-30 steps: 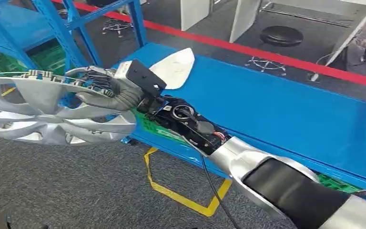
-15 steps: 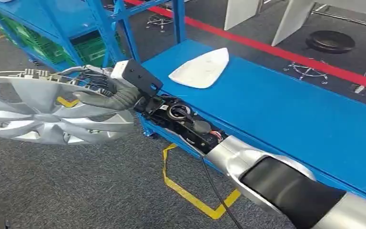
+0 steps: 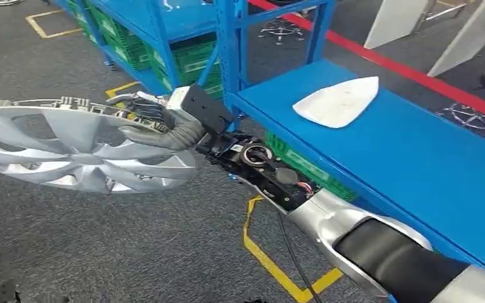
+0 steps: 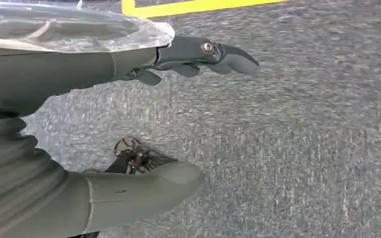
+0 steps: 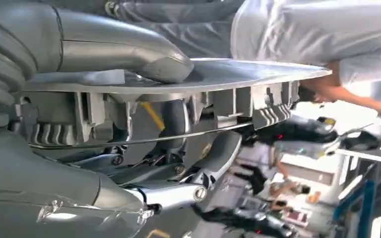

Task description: Take the parts from the cabinet and place them on the table.

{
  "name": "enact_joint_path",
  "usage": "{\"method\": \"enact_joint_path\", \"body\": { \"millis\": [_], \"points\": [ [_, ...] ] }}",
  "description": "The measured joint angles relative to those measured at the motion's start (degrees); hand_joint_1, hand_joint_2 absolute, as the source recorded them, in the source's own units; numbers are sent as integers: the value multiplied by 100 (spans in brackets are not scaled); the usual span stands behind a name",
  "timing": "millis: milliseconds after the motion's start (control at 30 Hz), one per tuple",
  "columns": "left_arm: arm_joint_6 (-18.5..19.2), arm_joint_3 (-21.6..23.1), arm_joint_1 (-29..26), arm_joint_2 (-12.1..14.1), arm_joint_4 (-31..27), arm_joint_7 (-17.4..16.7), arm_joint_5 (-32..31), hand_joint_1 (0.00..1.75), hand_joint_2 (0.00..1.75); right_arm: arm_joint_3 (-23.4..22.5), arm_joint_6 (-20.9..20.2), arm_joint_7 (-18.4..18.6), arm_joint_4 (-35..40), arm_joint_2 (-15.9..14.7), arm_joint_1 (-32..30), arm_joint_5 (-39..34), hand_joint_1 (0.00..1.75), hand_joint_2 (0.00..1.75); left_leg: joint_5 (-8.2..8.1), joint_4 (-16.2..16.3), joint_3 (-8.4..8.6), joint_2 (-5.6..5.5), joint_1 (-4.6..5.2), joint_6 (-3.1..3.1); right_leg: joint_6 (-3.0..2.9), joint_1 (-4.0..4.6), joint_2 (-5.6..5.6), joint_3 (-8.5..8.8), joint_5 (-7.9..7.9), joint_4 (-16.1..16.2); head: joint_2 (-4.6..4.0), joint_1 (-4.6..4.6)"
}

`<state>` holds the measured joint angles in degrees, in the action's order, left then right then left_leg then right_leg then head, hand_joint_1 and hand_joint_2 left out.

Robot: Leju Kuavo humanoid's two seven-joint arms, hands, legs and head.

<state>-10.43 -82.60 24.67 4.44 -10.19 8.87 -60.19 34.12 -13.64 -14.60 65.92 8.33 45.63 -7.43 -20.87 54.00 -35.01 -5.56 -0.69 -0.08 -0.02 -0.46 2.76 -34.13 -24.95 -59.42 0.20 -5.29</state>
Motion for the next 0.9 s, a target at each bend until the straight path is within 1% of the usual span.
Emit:
{"method": "enact_joint_path", "body": {
  "millis": [33, 67, 100, 133, 167, 200, 233, 267, 300, 333, 367, 400, 433, 467, 500, 533, 567, 600, 633, 667, 700, 733, 767, 800, 833, 867, 900],
  "points": [
    [0, 0, 4, -11, 0, 0, 0, 0, 175, -7, 0, -4, 20, -20, -1, -2, 175, 175, -1, 20, -41, -58, 3, -27, -14, -48, 408, 105, 16, 228, 0, 4],
    [0, 0, 27, -11, 0, 0, 0, 0, 175, -9, 0, -9, 57, -20, 1, -11, 175, 175, 17, 60, -104, -153, 9, -63, 6, -81, 382, 174, -8, 378, 0, 46],
    [4, 0, 25, -11, 0, 0, 0, 0, 175, -13, 2, 2, 85, -33, -26, -18, 175, 175, 49, 34, -137, -215, -43, -112, -2, -36, 320, 162, -7, 337, 0, 41],
    [9, 0, 0, -2, 0, 0, 0, 0, 175, -15, 2, 15, 114, -44, -46, -22, 175, 175, 67, 6, -142, -312, -59, -160, -31, -7, 240, 174, -14, 337, 0, 20],
    [13, 0, -28, -2, 0, 0, -2, 0, 175, -13, 2, 48, 153, -44, -49, -26, 175, 175, 85, -2, -147, -393, -62, -197, -67, -19, 163, 206, 6, 379, 0, 13],
    [13, 0, -50, 5, 4, 0, -2, 0, 175, -11, 13, 85, 197, -46, -49, -28, 175, 175, 43, 34, -165, -292, -78, -200, -105, -64, 65, 261, 33, 439, 0, 15],
    [13, 0, -49, 6, 7, -2, -2, 0, 175, -13, 22, 109, 223, -48, -53, -37, 175, 175, -82, 243, -259, 138, -14, -230, -129, -43, -4, 286, 45, 469, 0, 70],
    [13, 0, -29, 15, 7, 0, 0, 0, 175, -17, 28, 114, 260, -57, -53, -52, 175, 175, -300, 678, -485, 364, -18, -264, -156, -18, -100, 285, 45, 472, 0, 105],
    [13, 0, -18, 18, 7, 0, 0, 0, 175, -20, 33, 114, 295, -65, -58, -72, 175, 175, -527, 1239, -768, 468, -31, -288, -163, -4, -189, 284, 40, 471, 0, 105],
    [13, 0, -23, 9, 9, 2, 0, 0, 175, -20, 44, 116, 304, -70, -62, -79, 175, 175, -671, 1675, -996, 506, -38, -303, -169, -1, -277, 284, 32, 471, 0, 107],
    [13, 0, -36, -7, 9, 2, 0, 0, 175, -20, 46, 122, 319, -74, -73, -79, 175, 175, -698, 1909, -1125, 520, -45, -314, -174, 0, -360, 285, 21, 470, 0, 114],
    [13, 0, -48, -13, 9, 2, 0, 0, 175, -17, 48, 131, 343, -83, -93, -79, 175, 175, -618, 1856, -1106, 525, -50, -318, -169, 0, -441, 289, 13, 470, 0, 116],
    [13, 0, -53, -13, 9, 2, 0, 0, 175, -17, 55, 142, 361, -94, -102, -79, 175, 175, -431, 1525, -939, 539, -54, -315, -161, 1, -521, 290, 5, 468, 0, 116],
    [13, 0, -52, -7, 9, 2, 0, 0, 175, -18, 57, 151, 389, -96, -104, -77, 175, 175, -174, 940, -628, 593, -53, -307, -143, 1, -595, 295, -9, 464, 0, 116],
    [13, 0, -48, -2, 9, 4, 0, 0, 175, -17, 57, 153, 405, -96, -102, -79, 175, 175, 15, 424, -326, 735, -43, -293, -126, 1, -648, 309, -25, 459, 0, 118],
    [13, 0, -32, -2, 9, 6, 0, 0, 175, -17, 57, 155, 446, -96, -103, -79, 175, 175, 24, -6, -101, 1038, 4, -259, -92, 34, -713, 317, -53, 457, 0, 122],
    [13, 0, -22, -4, 9, 7, 0, 0, 175, -22, 57, 155, 466, -105, -94, -81, 175, 175, 61, -1, -94, 931, 42, -181, -65, 61, -756, 318, -72, 453, 0, 114],
    [13, 0, -21, -7, 9, 7, 0, 0, 175, -20, 57, 155, 479, -105, -98, -81, 175, 175, 41, 18, -103, 852, 50, -139, -35, 55, -800, 336, -89, 457, 0, 94],
    [13, 0, -26, 0, 9, 7, 0, 0, 175, -20, 57, 157, 490, -105, -101, -83, 175, 175, 29, 22, -108, 798, 64, -118, -5, 56, -853, 366, -108, 461, 0, 81],
    [13, 0, -35, 7, 9, 7, 0, 0, 175, -20, 57, 157, 492, -107, -100, -83, 175, 175, 26, 10, -102, 726, 73, -84, 27, 55, -921, 399, -128, 473, 0, 83],
    [11, 0, -41, 22, 9, 9, 2, 0, 175, -20, 66, 162, 514, -107, -101, -83, 175, 175, 39, -20, -54, 664, 16, -38, 73, 34, -884, 390, -183, 450, 0, 83],
    [11, 0, -39, 20, 9, 20, 2, 0, 175, -17, 68, 168, 525, -118, -103, -81, 175, 175, 27, -23, -39, 610, 14, -21, 90, 9, -603, 315, -309, 270, 0, 81],
    [11, 0, -25, 22, 9, 26, 2, 0, 175, -20, 70, 168, 533, -127, -101, -81, 175, 175, 24, -20, -32, 573, 17, 48, 87, 6, -432, 154, -511, -112, 0, 68],
    [11, 0, -14, 22, 9, 31, 2, 0, 175, -22, 79, 164, 536, -144, -106, -83, 175, 175, 23, -19, -30, 504, 19, 57, 94, 3, -343, -113, -749, -665, 0, 57],
    [11, 0, -17, 22, 9, 33, 2, 0, 175, -22, 94, 164, 536, -151, -114, -83, 175, 175, 19, -15, -29, 434, 26, 63, 103, 7, -298, -371, -926, -1171, 0, 44],
    [11, 0, -27, 20, 9, 33, 4, 0, 175, -22, 98, 160, 536, -157, -134, -83, 175, 175, 16, -13, -25, 355, 35, 68, 106, 7, -283, -573, -997, -1528, 0, 44],
    [11, 0, -37, 22, 9, 35, 9, 0, 175, -17, 101, 162, 536, -162, -157, -81, 175, 175, 14, -11, -18, 270, 38, 69, 97, 7, -283, -636, -917, -1569, 0, 46]
  ]
}}
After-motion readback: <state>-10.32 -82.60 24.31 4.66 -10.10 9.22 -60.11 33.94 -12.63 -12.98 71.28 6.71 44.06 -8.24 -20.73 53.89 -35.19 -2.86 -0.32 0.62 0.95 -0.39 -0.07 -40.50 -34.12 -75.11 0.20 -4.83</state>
